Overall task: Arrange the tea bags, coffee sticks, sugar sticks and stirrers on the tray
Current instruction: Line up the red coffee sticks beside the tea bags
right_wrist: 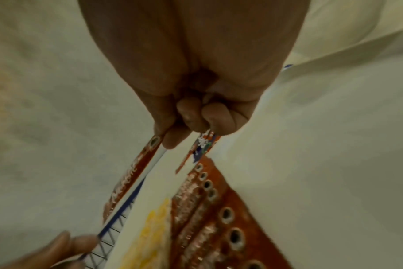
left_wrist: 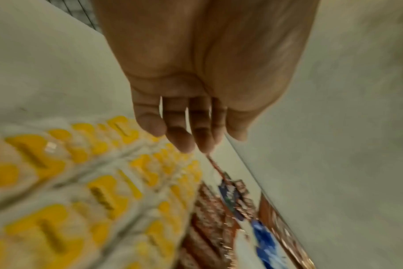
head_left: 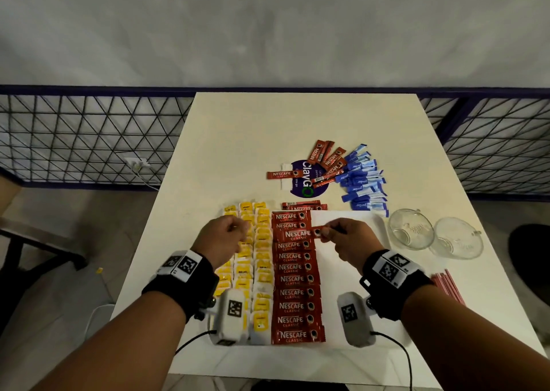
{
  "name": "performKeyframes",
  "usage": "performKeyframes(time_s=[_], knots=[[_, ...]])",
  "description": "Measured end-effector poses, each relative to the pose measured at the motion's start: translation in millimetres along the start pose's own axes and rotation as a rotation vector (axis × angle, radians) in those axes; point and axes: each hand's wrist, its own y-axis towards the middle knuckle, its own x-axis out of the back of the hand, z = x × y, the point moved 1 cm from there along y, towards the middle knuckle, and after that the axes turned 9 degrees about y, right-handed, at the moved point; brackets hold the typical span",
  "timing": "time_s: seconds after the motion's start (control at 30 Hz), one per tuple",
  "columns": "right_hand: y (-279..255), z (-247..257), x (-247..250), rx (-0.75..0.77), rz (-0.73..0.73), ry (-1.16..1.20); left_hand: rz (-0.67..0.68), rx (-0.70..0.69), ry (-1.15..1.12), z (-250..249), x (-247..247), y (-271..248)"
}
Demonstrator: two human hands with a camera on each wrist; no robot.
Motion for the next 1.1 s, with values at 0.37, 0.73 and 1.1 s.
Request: performKeyframes(time_s=[0.37, 0.73, 1.1], knots=[[7, -45, -10, -0.149, 0.006, -0.185, -0.126, 0.296, 0.429, 70, 4, 9], [11, -45, -22, -0.202, -0.075, -0.406, -0.018, 0.371, 0.054, 74, 0, 4], [13, -45, -23, -0.194, -0.047, -0.51, -0.008, 0.352, 0.104, 71, 1, 5]])
